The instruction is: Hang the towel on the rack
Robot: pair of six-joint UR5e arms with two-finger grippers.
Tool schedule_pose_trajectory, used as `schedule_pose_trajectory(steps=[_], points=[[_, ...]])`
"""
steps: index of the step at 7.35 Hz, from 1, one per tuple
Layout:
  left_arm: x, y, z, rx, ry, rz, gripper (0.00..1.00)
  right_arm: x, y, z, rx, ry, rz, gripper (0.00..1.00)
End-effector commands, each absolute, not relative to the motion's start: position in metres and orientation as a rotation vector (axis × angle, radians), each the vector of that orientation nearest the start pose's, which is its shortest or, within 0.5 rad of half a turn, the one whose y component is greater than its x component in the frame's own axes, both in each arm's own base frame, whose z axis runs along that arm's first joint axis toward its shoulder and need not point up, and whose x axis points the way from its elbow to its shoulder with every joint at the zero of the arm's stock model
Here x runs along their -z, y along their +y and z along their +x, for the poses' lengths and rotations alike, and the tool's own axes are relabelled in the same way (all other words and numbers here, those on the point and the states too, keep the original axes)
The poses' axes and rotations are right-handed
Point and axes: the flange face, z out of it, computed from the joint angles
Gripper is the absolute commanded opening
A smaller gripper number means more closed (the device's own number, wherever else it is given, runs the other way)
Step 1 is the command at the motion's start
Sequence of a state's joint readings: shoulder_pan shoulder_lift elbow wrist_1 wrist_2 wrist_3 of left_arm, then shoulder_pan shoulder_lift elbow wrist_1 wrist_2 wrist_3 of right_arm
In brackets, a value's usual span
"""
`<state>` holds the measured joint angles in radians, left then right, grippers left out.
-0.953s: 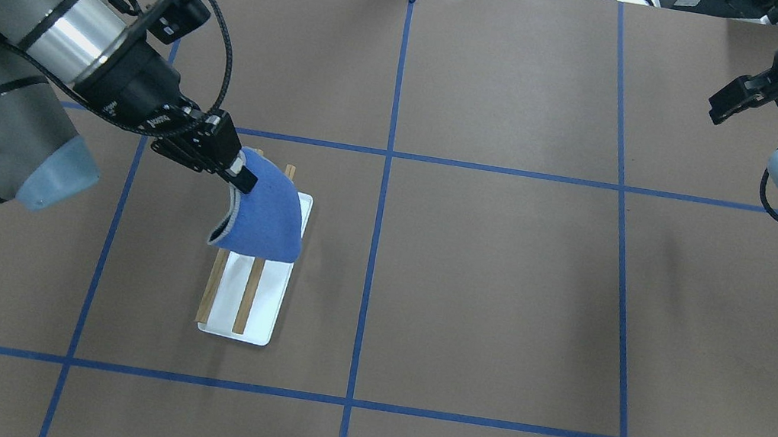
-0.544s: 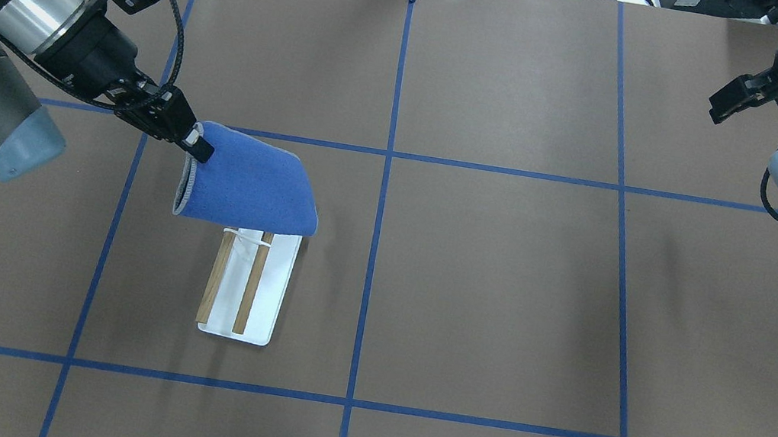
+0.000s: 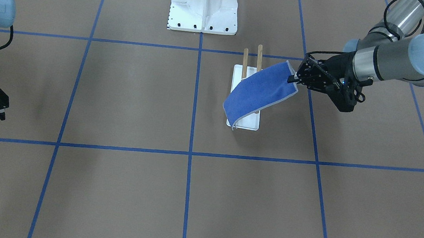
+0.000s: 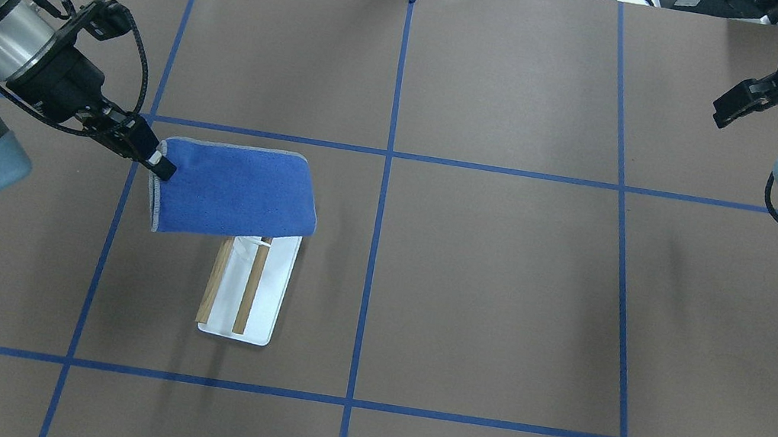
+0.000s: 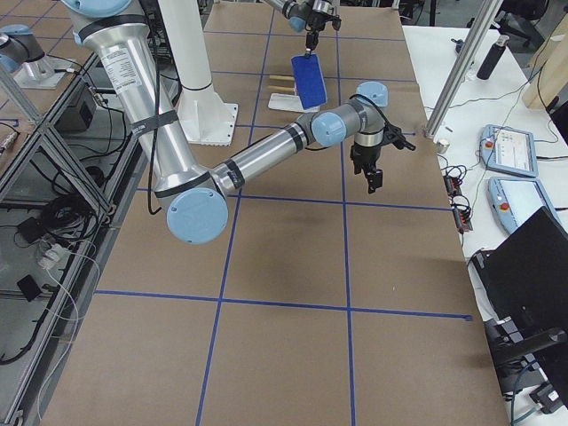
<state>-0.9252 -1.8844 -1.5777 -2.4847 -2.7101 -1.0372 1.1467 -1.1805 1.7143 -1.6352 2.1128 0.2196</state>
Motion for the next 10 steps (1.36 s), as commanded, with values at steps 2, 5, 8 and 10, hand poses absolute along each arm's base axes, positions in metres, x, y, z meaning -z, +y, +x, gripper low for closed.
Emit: schedule_pose_trajectory(steps=[2, 5, 8, 10], points=[[-0.374, -0.501, 0.32, -0.283, 1.386, 0.092, 0.88, -0.387, -0.605, -0.183, 0.324, -0.651, 0.268, 1.0], [-0.372, -0.528, 0.318, -0.117, 1.283, 0.319, 0.97, -0.387, -0.607, -0.176, 0.314, -0.65, 0.271, 1.0], [-0.426, -0.551, 0.294, -0.066, 0.973, 0.639, 0.97, -0.386, -0.608, -0.172, 0.308, -0.649, 0.275, 1.0], [-0.462, -0.561, 0.267, -0.209, 0.696, 0.698, 0.98, -0.388, -0.608, -0.172, 0.308, -0.648, 0.272, 1.0]])
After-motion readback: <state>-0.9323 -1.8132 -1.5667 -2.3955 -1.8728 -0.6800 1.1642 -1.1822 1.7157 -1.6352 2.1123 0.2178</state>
